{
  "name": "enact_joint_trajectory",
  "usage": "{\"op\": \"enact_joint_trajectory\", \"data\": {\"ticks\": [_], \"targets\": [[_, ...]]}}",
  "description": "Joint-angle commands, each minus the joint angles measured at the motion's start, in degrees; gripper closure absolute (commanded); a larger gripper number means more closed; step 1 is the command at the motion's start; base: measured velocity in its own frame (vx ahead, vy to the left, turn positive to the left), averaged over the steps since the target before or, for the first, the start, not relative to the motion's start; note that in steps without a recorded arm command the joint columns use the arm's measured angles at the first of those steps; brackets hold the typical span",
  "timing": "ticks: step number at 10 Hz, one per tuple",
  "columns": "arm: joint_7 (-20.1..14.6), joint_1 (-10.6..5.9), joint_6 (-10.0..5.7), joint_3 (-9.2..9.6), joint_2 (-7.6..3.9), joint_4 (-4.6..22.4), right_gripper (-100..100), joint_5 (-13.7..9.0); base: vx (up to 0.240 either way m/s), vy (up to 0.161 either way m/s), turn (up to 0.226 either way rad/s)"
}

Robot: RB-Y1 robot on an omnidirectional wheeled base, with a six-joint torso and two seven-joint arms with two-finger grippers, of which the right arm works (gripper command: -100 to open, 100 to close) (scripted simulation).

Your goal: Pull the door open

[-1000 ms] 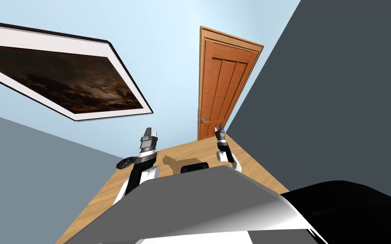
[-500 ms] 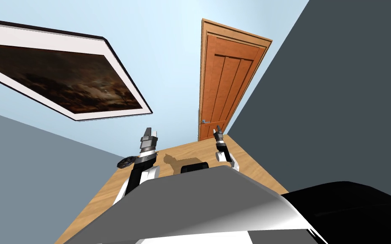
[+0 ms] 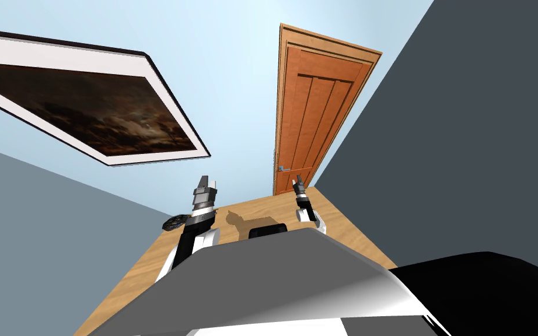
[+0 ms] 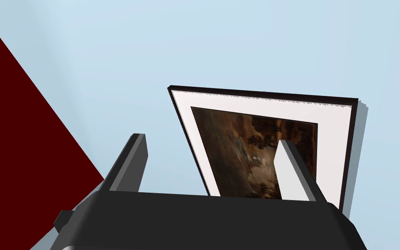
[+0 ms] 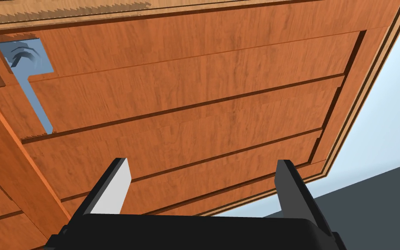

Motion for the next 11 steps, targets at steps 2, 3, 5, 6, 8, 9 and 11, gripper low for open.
{"op": "enact_joint_trajectory", "data": {"ticks": [2, 3, 5, 6, 8, 9, 11], "targets": [[-0.39, -0.83, -1.17, 0.27, -0.54, 3.93, -100, -0.05, 0.06, -0.051, 0.059], [-0.64, -1.7, -1.87, 0.36, -0.94, 6.11, -100, -0.1, 0.069, -0.035, 0.043], [-0.88, -2.57, -2.58, 0.46, -1.34, 8.71, -100, -0.16, 0.047, -0.028, 0.039], [-0.88, -2.57, -2.58, 0.46, -1.34, 9.33, -100, -0.16, 0.04, -0.028, 0.04], [-1.13, -3.43, -3.28, 0.55, -1.73, 12.04, -100, -0.22, 0.039, -0.025, 0.04], [-1.37, -4.3, -3.99, 0.65, -2.12, 14.2, -100, -0.27, 0.048, -0.02, 0.057], [-1.61, -5.15, -4.68, 0.74, -2.51, 16.97, -100, -0.33, 0.046, -0.026, 0.034]]}}
